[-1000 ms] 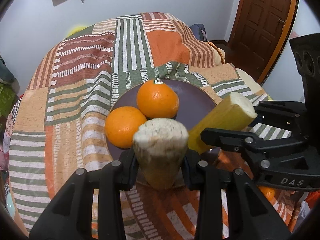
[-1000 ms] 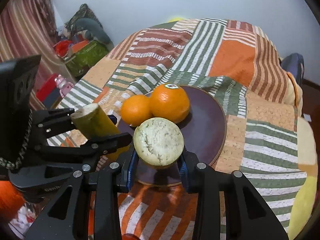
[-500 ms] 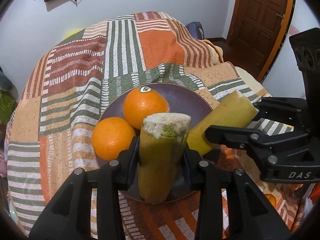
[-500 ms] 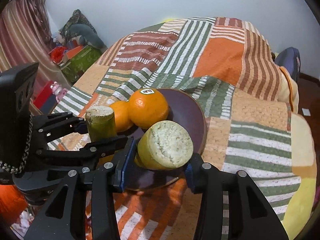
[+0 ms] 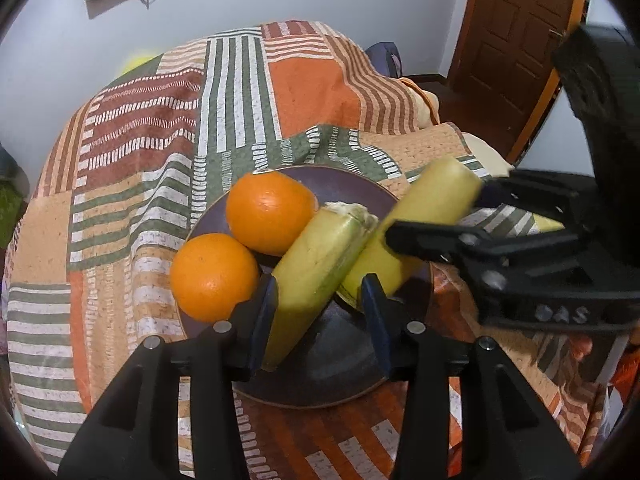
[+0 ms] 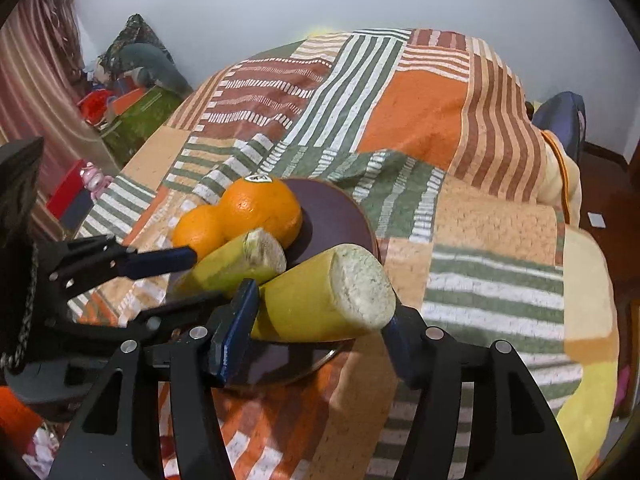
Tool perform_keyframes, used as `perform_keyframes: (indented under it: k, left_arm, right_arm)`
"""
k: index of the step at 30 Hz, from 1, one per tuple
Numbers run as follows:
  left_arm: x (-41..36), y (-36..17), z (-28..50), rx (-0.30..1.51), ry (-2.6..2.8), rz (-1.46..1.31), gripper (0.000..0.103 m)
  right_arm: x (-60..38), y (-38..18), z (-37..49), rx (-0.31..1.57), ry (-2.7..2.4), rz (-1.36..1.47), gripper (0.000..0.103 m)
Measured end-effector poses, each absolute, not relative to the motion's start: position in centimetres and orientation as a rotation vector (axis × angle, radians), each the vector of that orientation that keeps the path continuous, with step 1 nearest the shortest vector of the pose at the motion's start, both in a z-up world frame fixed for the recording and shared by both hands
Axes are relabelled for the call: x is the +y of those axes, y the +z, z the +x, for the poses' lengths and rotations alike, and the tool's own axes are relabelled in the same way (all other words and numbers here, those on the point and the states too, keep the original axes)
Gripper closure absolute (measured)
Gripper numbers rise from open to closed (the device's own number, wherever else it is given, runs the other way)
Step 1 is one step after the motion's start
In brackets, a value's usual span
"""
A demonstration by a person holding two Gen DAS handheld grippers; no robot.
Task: Organize fruits
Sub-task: 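Lower both cylinders onto the plate beside the oranges and open both grippers, then move both grippers down to the red tomatoes on the cover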
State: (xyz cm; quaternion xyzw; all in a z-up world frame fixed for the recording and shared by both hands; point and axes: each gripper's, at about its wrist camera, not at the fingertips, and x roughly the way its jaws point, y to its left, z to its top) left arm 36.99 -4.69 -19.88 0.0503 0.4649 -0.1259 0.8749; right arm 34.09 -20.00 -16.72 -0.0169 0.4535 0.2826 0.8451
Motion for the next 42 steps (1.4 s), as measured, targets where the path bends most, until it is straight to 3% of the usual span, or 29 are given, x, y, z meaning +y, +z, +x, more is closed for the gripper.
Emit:
perform_keyframes:
  k: [15,20,31,42]
  left_arm:
    - [-2.5,-18.9,35.6,0.936,-0.223,0.086,0.06]
    - [-1.6,-18.1,34.9,0.922,-0.207,0.068,0.059]
    - [0.0,-14.7,31.1,0.865,-0.173,0.048,0.059]
    - [1.0,-11.4,24.0,0.802,-0.163,0.043,0.039]
  right_arm:
    - [-18.8,-16.8,36.0,0.976,0.509,-0.128,0.041]
    - [-18.4,-15.2,34.5,0.887,0.477,-0.228,0.023]
    - [-18.8,-11.2,29.5,0.807,0.523,-0.2,0.022]
    - [-19.8,-9.6,22.1,0.772,0.555,-0.159,0.022]
